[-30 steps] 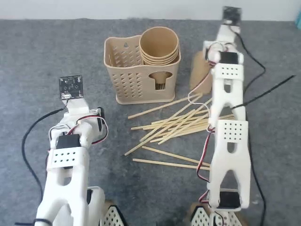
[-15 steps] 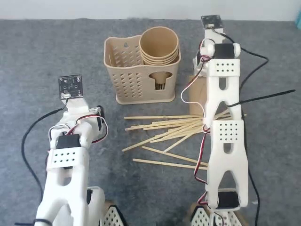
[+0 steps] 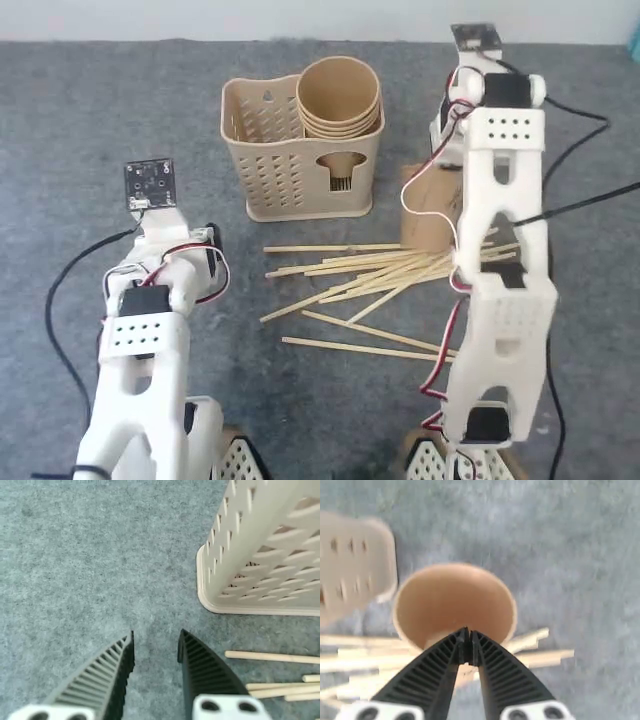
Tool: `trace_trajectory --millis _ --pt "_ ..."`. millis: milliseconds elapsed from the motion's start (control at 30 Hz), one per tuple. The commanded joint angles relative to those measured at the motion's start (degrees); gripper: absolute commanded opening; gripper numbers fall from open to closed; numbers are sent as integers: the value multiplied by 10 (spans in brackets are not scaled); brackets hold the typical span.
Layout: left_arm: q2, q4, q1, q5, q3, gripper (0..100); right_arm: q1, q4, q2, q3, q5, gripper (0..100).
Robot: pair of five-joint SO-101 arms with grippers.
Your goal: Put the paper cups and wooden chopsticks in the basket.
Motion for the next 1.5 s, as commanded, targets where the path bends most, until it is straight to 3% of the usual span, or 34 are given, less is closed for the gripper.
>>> trace_trajectory --millis 0,300,667,867,1067,1233,1467 --pt "-20 -14 3 -5 -3 133 -15 16 -85 113 31 9" --pt "-20 -13 3 -5 -3 133 21 16 -134 236 29 9" --pt "-20 -11 3 -24 -3 133 -5 -11 -398 373 34 30" --pt "-20 -11 3 -25 0 133 -1 -121 -451 494 29 163" --pt "-25 -11 3 -25 3 133 13 -215 -451 516 -23 165" --pt "-23 -11 3 -25 3 133 44 -352 -436 511 -104 165" --pt "-21 -11 3 -25 3 133 44 -553 -291 482 -162 162"
